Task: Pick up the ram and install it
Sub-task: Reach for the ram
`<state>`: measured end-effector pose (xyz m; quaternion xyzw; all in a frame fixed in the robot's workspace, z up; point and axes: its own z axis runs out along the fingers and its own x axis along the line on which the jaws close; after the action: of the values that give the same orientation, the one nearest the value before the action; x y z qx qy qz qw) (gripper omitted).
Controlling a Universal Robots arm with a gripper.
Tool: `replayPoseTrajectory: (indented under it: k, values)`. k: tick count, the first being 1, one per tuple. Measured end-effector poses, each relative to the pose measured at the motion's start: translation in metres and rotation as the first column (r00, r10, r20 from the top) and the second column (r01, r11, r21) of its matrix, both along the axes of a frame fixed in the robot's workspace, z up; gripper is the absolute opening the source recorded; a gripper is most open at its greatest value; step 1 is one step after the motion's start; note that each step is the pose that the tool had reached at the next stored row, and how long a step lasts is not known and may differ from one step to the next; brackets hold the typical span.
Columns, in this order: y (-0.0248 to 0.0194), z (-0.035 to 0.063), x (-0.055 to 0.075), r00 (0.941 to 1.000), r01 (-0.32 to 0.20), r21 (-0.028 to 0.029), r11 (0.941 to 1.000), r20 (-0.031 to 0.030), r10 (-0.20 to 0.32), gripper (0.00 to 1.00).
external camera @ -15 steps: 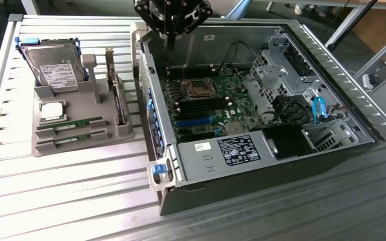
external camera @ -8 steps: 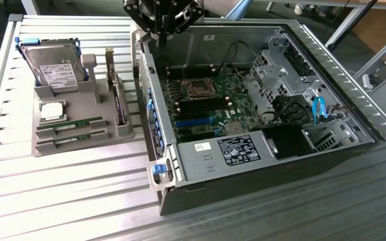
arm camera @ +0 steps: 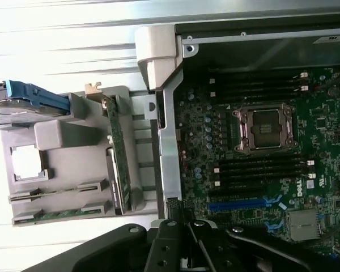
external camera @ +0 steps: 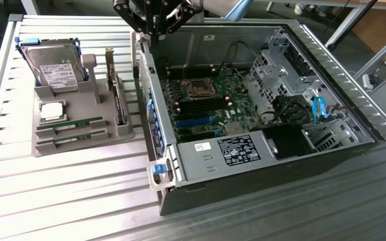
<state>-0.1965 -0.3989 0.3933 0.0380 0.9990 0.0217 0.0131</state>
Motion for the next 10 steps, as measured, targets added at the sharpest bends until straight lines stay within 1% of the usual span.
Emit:
replayPoseTrajectory:
  k: [10]
  values:
    - [0.0,0.0,-0.027,1.0,0.0,0.0,1.0,0.0001,0.0,0.09]
